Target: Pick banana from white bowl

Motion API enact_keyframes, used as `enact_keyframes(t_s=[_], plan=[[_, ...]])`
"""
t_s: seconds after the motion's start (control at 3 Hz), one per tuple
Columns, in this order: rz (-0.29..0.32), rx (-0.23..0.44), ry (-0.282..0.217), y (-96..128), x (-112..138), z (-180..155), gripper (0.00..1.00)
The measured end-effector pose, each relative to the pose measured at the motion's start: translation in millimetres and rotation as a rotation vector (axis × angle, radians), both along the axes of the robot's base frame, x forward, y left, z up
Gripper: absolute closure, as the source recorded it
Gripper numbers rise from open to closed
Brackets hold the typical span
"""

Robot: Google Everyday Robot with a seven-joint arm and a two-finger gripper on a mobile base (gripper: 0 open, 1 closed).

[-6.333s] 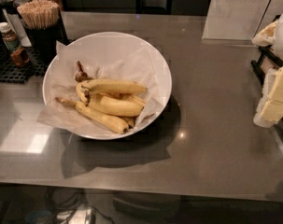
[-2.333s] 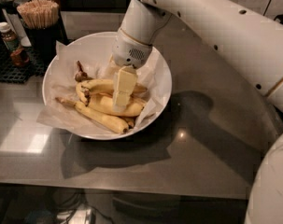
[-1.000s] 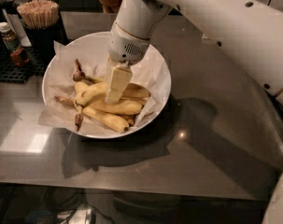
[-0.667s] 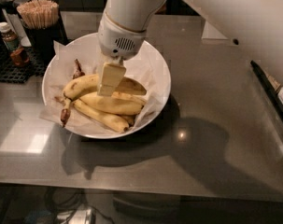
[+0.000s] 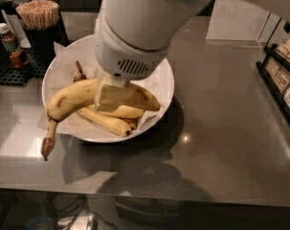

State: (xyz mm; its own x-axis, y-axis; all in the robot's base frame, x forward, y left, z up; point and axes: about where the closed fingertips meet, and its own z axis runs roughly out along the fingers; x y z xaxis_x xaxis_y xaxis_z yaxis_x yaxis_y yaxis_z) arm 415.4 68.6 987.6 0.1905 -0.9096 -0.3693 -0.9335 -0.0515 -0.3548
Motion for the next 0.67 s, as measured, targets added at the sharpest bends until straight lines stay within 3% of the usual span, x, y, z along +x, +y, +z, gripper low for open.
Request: enact_keyframes(t_s=[0.33,0.67], plan=[[-0.051,0.001,-0.042,-18.5,-12.2,7.5,1.0],[-0.051,0.001,-0.042,-18.5,-12.2,7.5,1.0]])
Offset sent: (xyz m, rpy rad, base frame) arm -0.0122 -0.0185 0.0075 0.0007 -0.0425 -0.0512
